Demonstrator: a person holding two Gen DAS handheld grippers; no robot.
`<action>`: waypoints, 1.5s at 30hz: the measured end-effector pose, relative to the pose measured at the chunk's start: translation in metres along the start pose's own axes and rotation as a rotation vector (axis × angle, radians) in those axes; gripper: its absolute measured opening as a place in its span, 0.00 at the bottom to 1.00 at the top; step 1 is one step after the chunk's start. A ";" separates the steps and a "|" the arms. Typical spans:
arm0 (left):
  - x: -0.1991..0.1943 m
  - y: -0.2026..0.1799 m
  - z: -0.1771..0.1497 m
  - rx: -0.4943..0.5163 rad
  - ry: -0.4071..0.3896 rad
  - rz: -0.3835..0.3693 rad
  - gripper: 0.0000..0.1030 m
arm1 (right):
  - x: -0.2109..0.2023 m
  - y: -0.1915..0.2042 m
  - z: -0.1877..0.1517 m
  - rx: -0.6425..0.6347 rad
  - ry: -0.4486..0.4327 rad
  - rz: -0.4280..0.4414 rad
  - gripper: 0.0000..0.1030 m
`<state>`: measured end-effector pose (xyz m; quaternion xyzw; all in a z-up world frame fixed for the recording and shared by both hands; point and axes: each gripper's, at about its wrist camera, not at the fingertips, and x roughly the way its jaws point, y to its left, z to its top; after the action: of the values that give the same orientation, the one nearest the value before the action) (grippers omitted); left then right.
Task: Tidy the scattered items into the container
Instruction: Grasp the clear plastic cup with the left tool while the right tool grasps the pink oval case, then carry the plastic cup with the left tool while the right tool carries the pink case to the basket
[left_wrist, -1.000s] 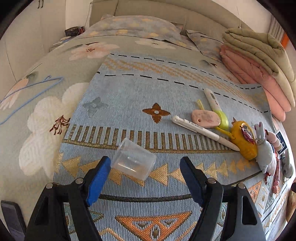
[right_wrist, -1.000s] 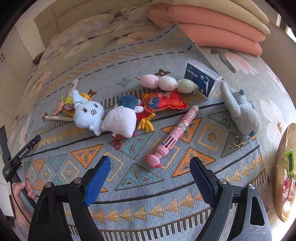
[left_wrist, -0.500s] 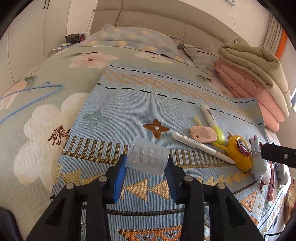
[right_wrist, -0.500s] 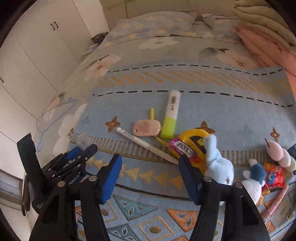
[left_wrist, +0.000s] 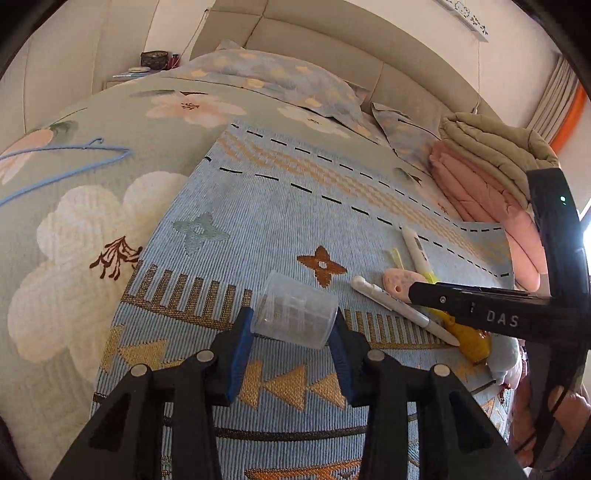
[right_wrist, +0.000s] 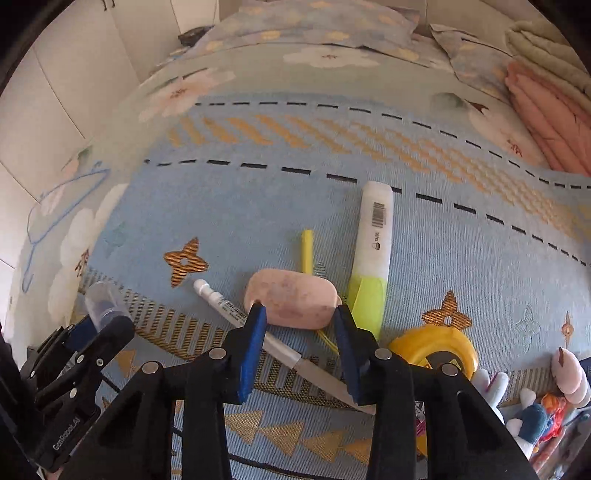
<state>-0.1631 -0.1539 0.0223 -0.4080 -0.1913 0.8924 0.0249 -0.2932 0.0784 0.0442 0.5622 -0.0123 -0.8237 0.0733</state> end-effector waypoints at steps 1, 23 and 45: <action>0.000 0.001 -0.001 -0.007 0.000 -0.003 0.35 | 0.004 -0.005 0.002 0.047 0.018 0.050 0.46; -0.004 0.004 0.000 -0.037 -0.007 -0.060 0.35 | -0.029 -0.001 -0.011 0.103 -0.136 0.011 0.58; -0.077 -0.230 -0.028 0.415 -0.034 -0.324 0.35 | -0.239 -0.179 -0.213 0.434 -0.245 -0.090 0.58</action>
<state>-0.1169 0.0526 0.1448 -0.3429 -0.0673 0.9037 0.2473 -0.0295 0.3009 0.1682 0.4606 -0.1726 -0.8662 -0.0881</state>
